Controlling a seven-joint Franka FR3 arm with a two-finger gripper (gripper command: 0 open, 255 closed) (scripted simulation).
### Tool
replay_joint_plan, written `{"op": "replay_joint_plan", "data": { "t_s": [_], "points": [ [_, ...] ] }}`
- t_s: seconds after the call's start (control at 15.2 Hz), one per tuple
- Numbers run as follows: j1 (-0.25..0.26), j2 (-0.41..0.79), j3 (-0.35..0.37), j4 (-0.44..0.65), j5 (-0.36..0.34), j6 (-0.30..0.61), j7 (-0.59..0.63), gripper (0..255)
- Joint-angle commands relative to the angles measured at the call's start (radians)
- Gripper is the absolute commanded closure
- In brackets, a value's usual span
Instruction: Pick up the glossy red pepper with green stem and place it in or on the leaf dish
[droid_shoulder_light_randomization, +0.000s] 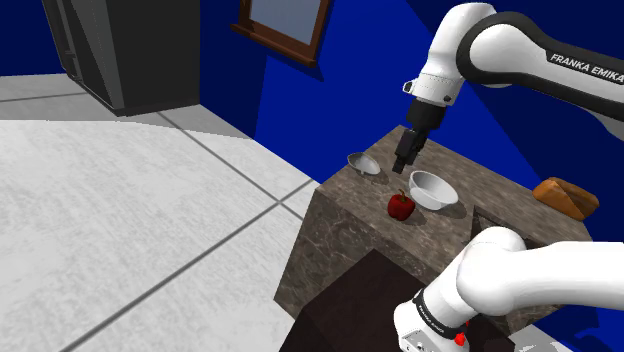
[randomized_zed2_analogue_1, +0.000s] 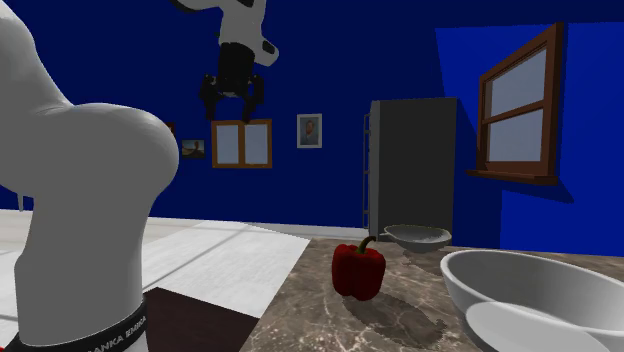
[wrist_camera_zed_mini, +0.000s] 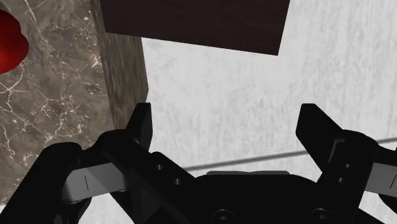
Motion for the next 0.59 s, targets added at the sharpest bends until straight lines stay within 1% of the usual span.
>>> {"op": "replay_joint_plan", "data": {
  "t_s": [0.0,0.53],
  "points": [
    [0.0,0.0,0.0,0.0,0.0,0.0,0.0,0],
    [-0.113,0.069,-0.086,-0.11,-0.098,0.187,0.016,0]
  ]
}}
